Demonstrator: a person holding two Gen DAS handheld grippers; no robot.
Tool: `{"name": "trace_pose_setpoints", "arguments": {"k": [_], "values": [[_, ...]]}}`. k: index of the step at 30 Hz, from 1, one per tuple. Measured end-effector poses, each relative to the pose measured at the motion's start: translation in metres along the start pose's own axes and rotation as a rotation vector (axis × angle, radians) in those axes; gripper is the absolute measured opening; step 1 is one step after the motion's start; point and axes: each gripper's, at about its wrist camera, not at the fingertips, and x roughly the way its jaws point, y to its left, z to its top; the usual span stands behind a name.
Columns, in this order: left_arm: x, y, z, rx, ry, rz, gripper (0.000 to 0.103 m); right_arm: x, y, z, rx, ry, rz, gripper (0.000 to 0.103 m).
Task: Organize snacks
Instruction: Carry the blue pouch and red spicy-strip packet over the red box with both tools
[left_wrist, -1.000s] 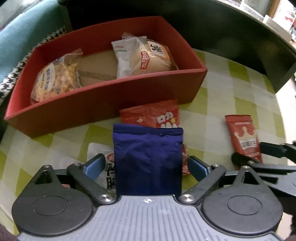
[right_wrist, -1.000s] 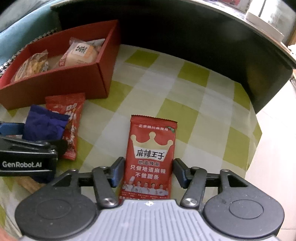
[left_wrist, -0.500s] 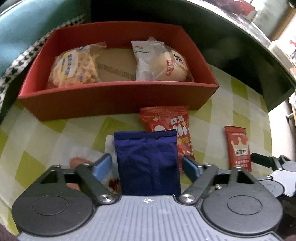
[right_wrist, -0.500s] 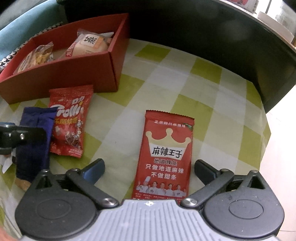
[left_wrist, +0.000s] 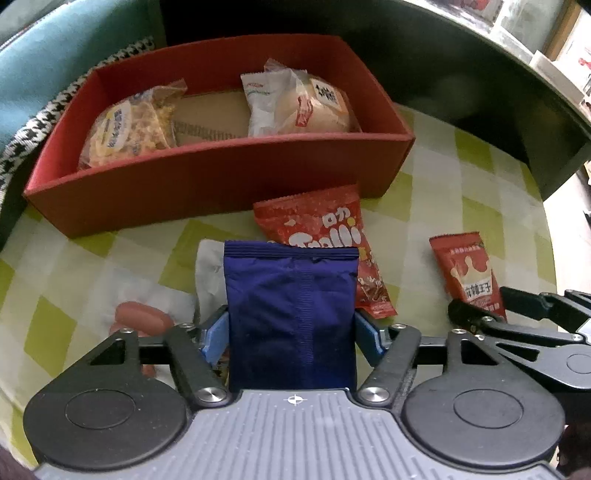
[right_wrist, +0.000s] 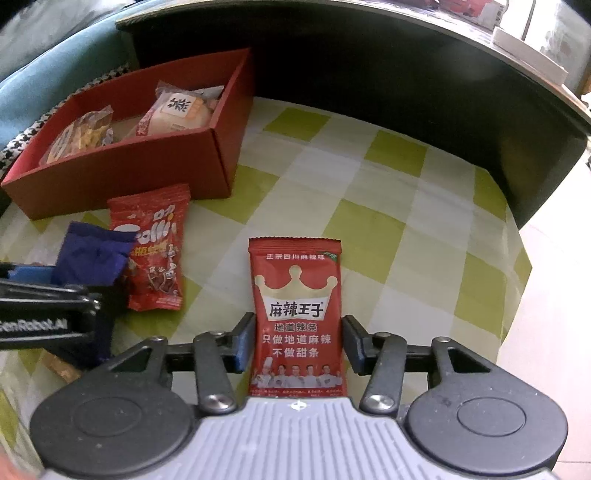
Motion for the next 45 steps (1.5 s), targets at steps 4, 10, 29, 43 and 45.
{"name": "trace_pose_setpoints", "arguments": {"k": [4, 10, 29, 43, 45], "values": [[-0.008, 0.003, 0.002, -0.001, -0.017, -0.015, 0.075, -0.005, -0.001, 0.0, 0.008, -0.01, -0.007, 0.05], [-0.019, 0.004, 0.006, -0.002, -0.037, -0.048, 0.075, -0.023, 0.006, 0.003, 0.016, -0.055, 0.012, 0.05], [-0.054, 0.024, 0.034, -0.043, -0.163, -0.064, 0.075, -0.051, 0.033, 0.038, 0.013, -0.18, 0.081, 0.05], [-0.059, 0.051, 0.066, -0.091, -0.233, -0.028, 0.075, -0.043, 0.053, 0.078, 0.027, -0.234, 0.121, 0.05], [-0.059, 0.055, 0.071, -0.098, -0.245, -0.021, 0.075, -0.041, 0.056, 0.084, 0.028, -0.242, 0.124, 0.05]]}}
